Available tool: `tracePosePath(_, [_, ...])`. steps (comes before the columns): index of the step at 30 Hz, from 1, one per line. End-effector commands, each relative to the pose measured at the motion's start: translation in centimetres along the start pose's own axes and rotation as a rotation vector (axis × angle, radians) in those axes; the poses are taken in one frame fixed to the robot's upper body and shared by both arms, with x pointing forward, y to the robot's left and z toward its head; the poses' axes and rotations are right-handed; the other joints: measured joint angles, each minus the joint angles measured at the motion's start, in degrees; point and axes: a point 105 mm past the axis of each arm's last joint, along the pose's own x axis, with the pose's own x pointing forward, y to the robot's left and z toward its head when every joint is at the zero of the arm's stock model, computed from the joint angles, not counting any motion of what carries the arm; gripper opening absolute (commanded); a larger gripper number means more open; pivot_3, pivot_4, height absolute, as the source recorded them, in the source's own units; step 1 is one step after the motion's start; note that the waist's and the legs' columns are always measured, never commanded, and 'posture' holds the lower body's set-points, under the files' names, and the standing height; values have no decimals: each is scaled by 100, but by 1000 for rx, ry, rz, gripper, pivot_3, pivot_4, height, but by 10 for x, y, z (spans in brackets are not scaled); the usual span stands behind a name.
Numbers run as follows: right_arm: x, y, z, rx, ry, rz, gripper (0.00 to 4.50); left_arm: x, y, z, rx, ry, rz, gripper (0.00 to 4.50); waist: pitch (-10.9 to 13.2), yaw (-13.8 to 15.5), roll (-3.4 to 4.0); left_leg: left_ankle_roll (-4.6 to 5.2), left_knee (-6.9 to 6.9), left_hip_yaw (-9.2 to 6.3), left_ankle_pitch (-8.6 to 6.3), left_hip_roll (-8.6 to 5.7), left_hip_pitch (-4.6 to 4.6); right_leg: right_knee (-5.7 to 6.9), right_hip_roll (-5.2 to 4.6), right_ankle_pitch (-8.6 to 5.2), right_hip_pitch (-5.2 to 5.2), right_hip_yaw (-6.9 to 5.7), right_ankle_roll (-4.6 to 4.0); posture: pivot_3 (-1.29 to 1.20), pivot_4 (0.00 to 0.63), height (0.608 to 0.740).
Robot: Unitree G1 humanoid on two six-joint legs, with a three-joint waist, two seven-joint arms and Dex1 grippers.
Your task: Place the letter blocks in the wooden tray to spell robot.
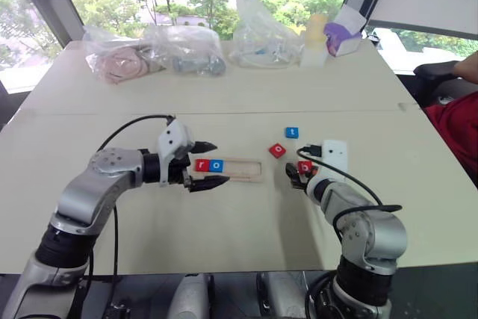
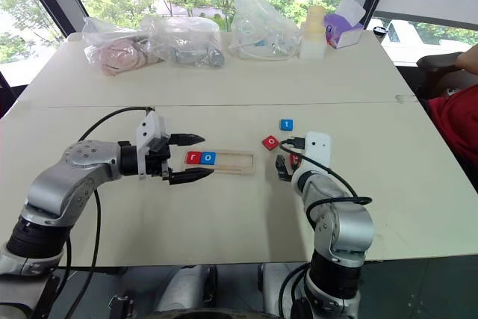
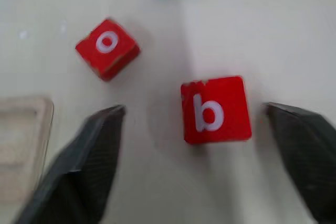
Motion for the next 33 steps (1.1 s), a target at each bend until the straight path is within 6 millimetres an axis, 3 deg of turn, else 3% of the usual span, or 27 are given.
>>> tracePosePath(1, [-13, -26, 48, -52, -162, -9, 4460, -12, 2, 9, 33, -7, -9, 4500, 9, 16, 10, 0, 1, 0, 0, -1, -4, -4, -2, -1, -1, 0, -1, 0, 150, 735])
tracePosePath(3, [-25, -23, 94, -203, -329, 131, 4460, -17, -4, 13, 6, -14, -56, 4500, 23, 1, 29, 0, 4, 10, 0, -9, -8, -20, -12, -6, 1, 1, -10, 0, 150, 735])
tracePosePath(6, [-34, -19, 115, -366, -379, 328, 4460, -22, -12, 17, -7, -11, -111, 4500, 27, -32, 33, 6, -2, 18, -4, -3, -5, -54, -7, -3, 15, 2, -1, 0, 150, 735])
tracePosePath(9, [-36, -23, 97, -675, -292, 600, 4460, -30, -17, 18, 24, 22, -129, 4500, 24, -23, 25, 25, -15, 13, -15, 0, -2, -65, 11, -2, 23, -5, 12, 0, 150, 735])
tracePosePath(12, [-26, -38, 75, -808, -173, 745, 4460, -37, -23, 17, 40, 66, -155, 4500, 27, -21, 29, 36, -20, 15, -21, 2, -3, -65, 13, -4, 22, -6, 12, 0, 150, 735])
tracePosePath(18, [-1, -54, 40, -920, -39, 893, 4460, -46, -19, 15, 49, 92, -86, 4500, 31, -25, 27, 36, 0, 20, -21, 4, 0, -63, 5, -3, 24, 0, 14, 0, 150, 735])
tracePosePath(29, [37, -52, 27, -1003, 9, 957, 4460, -51, -17, 11, 6, 73, -34, 4500, 35, -8, 27, 33, 10, 17, -19, 3, 2, -53, 0, -2, 28, 2, 13, 0, 150, 735])
tracePosePath(32, [37, -54, 21, -1029, 37, 995, 3642, -54, -16, 9, 5, 83, -18, 4500, 35, -11, 26, 33, 9, 17, -19, 2, 4, -53, -1, -1, 31, 2, 13, 0, 150, 735])
tracePosePath(33, [37, -54, 21, -1031, 38, 1001, 3155, -55, -16, 9, 4, 85, -13, 4500, 35, -12, 26, 32, 9, 17, -19, 3, 7, -52, -3, -1, 33, 2, 13, 0, 150, 735])
